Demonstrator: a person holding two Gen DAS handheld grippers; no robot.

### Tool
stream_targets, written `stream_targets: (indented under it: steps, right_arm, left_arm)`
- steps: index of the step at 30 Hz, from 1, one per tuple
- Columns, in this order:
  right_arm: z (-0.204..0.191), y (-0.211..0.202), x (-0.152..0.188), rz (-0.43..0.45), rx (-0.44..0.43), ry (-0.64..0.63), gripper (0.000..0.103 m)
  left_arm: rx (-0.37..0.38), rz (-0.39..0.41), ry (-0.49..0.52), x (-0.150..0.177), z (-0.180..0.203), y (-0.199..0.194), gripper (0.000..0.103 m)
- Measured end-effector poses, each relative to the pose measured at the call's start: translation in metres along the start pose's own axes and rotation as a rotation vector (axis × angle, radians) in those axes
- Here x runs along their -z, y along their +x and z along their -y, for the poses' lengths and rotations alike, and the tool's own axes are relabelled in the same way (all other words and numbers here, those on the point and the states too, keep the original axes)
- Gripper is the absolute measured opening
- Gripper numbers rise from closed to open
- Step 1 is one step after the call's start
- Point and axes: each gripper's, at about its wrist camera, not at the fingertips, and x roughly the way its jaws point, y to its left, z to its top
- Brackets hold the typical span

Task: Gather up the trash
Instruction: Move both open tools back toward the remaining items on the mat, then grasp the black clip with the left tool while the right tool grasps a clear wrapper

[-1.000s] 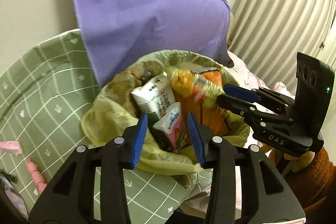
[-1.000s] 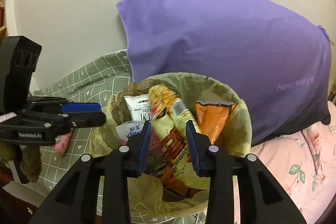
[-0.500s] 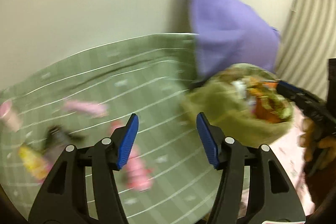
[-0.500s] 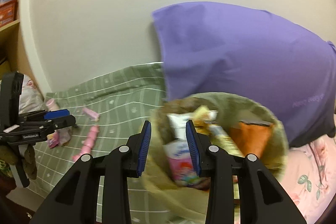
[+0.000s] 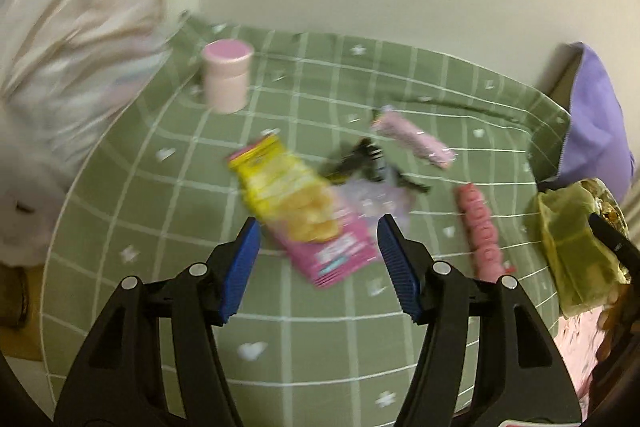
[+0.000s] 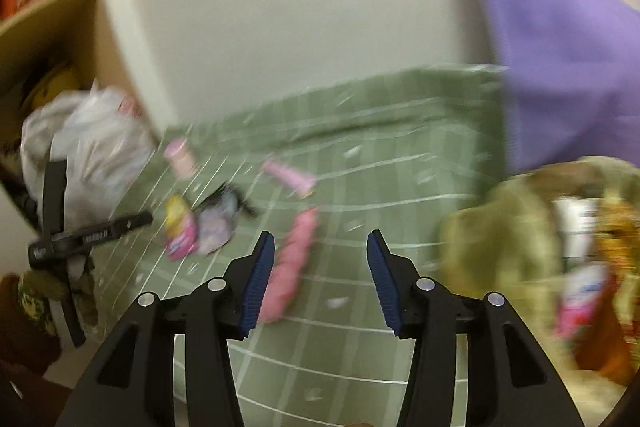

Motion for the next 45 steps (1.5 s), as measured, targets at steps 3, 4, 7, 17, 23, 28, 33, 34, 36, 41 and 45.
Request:
stream_targets:
  steps: [3,4,7,17,23,28,33,34,36,41,45]
  right_arm:
    - [-0.031,0.036,0.005,-0.049,-0.045,-0.047,0.045]
    - [-0.041,0.051,0.005,-0.063,-0.065,-0.055,0.045]
    - [-0.061,0.081,0.002,-0.08,-0.053,-0.097,0.045]
    - [-0.092,0.185,-0.029,-0.193,-0.152,-0.212,0.045]
    - [-0.097,0.194,-0.016,-0.279,-0.21,-0.209,0.01]
    - [-0.078,0.157,-0.012,-0.231,-0.222,-0.13,0.004]
    - [-0.043,0.105,-0.014,-0.127,-0.171,-0.01,0.003]
    - [-0.038,0.1,-0.014,-0.114,-0.158,0.006,0.003]
    - [-0.022,0.083,-0.012,-0.085,-0.123,0.042,0.003]
    - [0.006,0.062,-0.004,-0.069,-0.047,0.089,0.003]
    - [0.019,0.05,0.003,-0.053,-0.016,0.131,0.003]
  left_arm:
    - [-0.009,-0.006,-0.002,0.006,-0.015,-0.006,0.058]
    - [-0.015,-0.008,0.001,0.007,-0.018,-0.009,0.058]
    - [-0.023,-0.016,-0.007,0.01,-0.028,-0.012,0.059]
    - [-0.047,-0.043,0.015,0.017,-0.046,-0.017,0.059]
    - [-0.034,-0.057,-0.005,0.014,-0.051,-0.009,0.059]
    - [-0.019,-0.067,-0.003,0.01,-0.045,0.001,0.059]
    - [0.003,-0.081,0.006,0.004,-0.033,0.014,0.059]
    - [0.004,-0.083,0.006,0.003,-0.031,0.016,0.059]
    - [0.004,-0.087,0.012,0.0,-0.026,0.022,0.059]
    - [0.006,-0.087,0.046,-0.009,-0.013,0.031,0.059]
    - [0.004,-0.063,0.038,-0.02,-0.013,0.034,0.059]
